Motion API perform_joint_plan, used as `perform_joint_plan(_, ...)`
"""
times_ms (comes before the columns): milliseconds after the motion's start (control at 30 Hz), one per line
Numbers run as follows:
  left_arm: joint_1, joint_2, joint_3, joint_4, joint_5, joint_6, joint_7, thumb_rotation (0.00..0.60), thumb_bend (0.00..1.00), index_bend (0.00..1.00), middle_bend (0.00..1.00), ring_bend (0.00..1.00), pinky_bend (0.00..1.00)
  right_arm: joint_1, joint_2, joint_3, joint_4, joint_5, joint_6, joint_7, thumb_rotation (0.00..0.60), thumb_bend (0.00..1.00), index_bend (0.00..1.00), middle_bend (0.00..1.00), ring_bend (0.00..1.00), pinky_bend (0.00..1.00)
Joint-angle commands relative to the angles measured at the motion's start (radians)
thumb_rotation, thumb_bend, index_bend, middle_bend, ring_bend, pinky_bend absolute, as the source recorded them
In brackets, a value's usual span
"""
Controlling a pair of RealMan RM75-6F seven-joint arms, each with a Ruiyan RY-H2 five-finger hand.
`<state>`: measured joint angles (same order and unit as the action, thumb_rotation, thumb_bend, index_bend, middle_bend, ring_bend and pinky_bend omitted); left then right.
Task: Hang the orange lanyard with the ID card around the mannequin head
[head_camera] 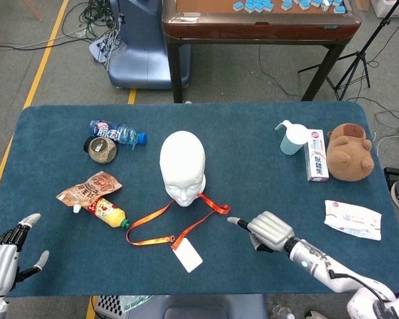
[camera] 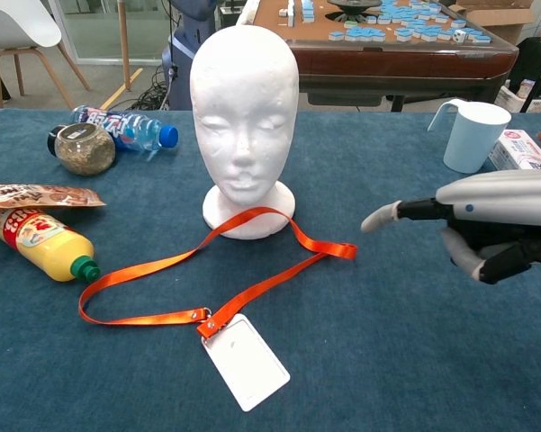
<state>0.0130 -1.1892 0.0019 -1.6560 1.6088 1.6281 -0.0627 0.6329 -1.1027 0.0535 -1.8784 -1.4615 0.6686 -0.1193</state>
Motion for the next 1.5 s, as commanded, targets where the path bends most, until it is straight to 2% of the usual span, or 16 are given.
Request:
perform_joint_plan(33, 0.0, 0.001, 0.0, -0.001, 0.002, 0.0, -0.001, 0.6, 0.28, 0.14, 0.17, 0.22, 0.23, 0.071, -0.044, 0.023, 0.021, 0.094, -0.08, -0.05, 0.6, 1.0, 0.03, 1.0, 1.0, 1.0)
perform_joint_plan(367, -0.002, 0.003, 0.005, 0.0, 0.01, -0.004, -0.003, 0.6, 0.28, 0.14, 0.17, 0.22, 0.23, 0.209, -0.157, 0.028, 0.124, 0.325, -0.155, -0.152, 0.6, 1.0, 0.03, 1.0, 1.0, 1.0)
perform_joint_plan(667, -0.001, 0.004, 0.006, 0.007, 0.005, -0.008, -0.01, 0.6, 0.28, 0.14, 0.17, 0.22, 0.23, 0.303, -0.253, -0.009, 0.217, 0.471, -0.155, -0.208, 0.6, 1.0, 0.03, 1.0, 1.0, 1.0)
perform_joint_plan(967, -0.001, 0.003, 0.007, 0.017, 0.004, -0.011, -0.02, 0.6, 0.28, 0.14, 0.17, 0.22, 0.23, 0.369, -0.312, -0.057, 0.284, 0.563, -0.158, -0.235, 0.6, 1.0, 0.03, 1.0, 1.0, 1.0)
perform_joint_plan(1233, 0.0, 0.0, 0.007, 0.026, 0.002, -0.011, -0.028, 0.6, 0.28, 0.14, 0.17, 0.22, 0.23, 0.363, -0.28, -0.115, 0.255, 0.581, -0.134, -0.224, 0.6, 1.0, 0.03, 1.0, 1.0, 1.0)
perform_joint_plan(1500, -0.004, -0.004, 0.006, 0.032, 0.006, -0.014, -0.032, 0.6, 0.28, 0.14, 0.17, 0.22, 0.23, 0.271, -0.17, -0.198, 0.121, 0.499, -0.047, -0.192, 0.6, 1.0, 0.03, 1.0, 1.0, 1.0)
